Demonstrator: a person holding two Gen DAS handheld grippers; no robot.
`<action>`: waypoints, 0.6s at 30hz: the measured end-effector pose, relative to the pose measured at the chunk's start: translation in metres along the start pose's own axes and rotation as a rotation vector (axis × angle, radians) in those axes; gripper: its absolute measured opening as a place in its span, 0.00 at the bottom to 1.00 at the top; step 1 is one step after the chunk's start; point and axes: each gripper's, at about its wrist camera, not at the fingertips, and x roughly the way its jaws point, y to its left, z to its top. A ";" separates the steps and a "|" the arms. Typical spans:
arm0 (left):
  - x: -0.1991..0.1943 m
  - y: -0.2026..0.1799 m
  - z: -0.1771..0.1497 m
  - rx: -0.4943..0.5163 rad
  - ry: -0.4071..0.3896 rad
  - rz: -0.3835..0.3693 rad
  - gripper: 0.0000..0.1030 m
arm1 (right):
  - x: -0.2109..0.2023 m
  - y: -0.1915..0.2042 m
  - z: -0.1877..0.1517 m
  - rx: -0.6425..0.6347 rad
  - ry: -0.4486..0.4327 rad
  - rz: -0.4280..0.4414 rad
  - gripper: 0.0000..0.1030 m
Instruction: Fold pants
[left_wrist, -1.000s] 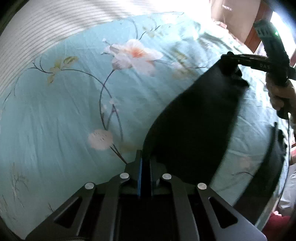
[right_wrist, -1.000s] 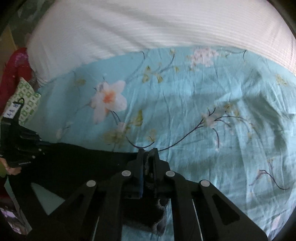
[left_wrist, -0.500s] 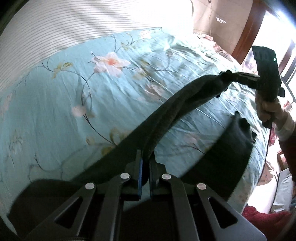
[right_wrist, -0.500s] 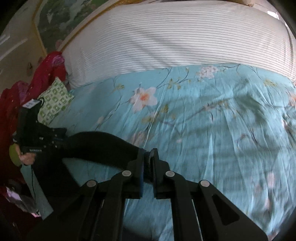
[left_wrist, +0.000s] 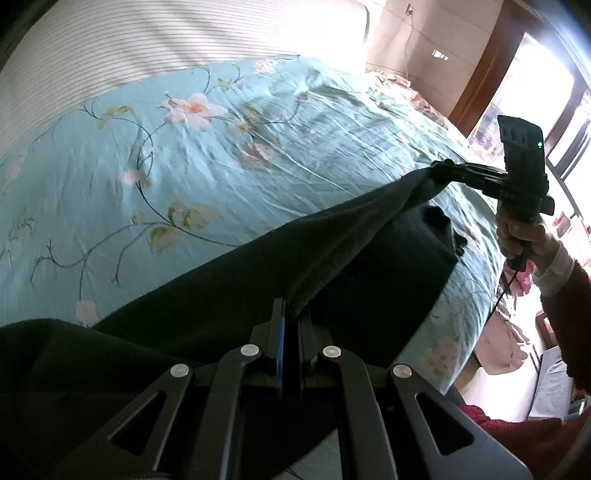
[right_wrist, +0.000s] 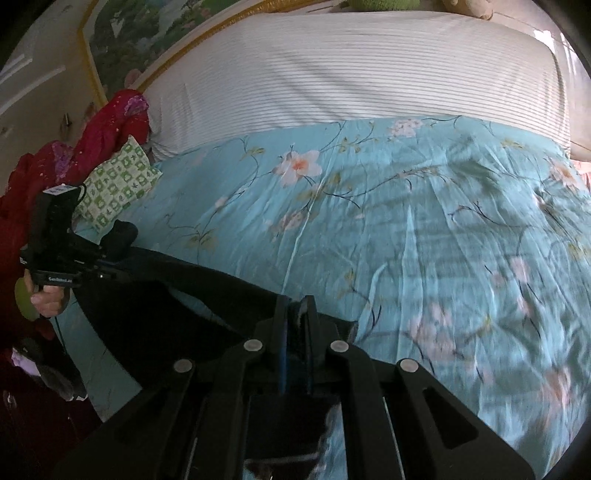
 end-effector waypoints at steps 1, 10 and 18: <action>-0.001 -0.002 -0.002 -0.001 -0.001 -0.002 0.03 | -0.004 0.001 -0.004 -0.001 -0.002 -0.001 0.07; 0.005 -0.020 -0.035 -0.011 0.037 -0.037 0.03 | -0.016 0.008 -0.037 -0.012 0.041 -0.022 0.07; 0.022 -0.026 -0.055 -0.008 0.084 -0.039 0.04 | -0.014 0.013 -0.055 -0.047 0.115 -0.067 0.07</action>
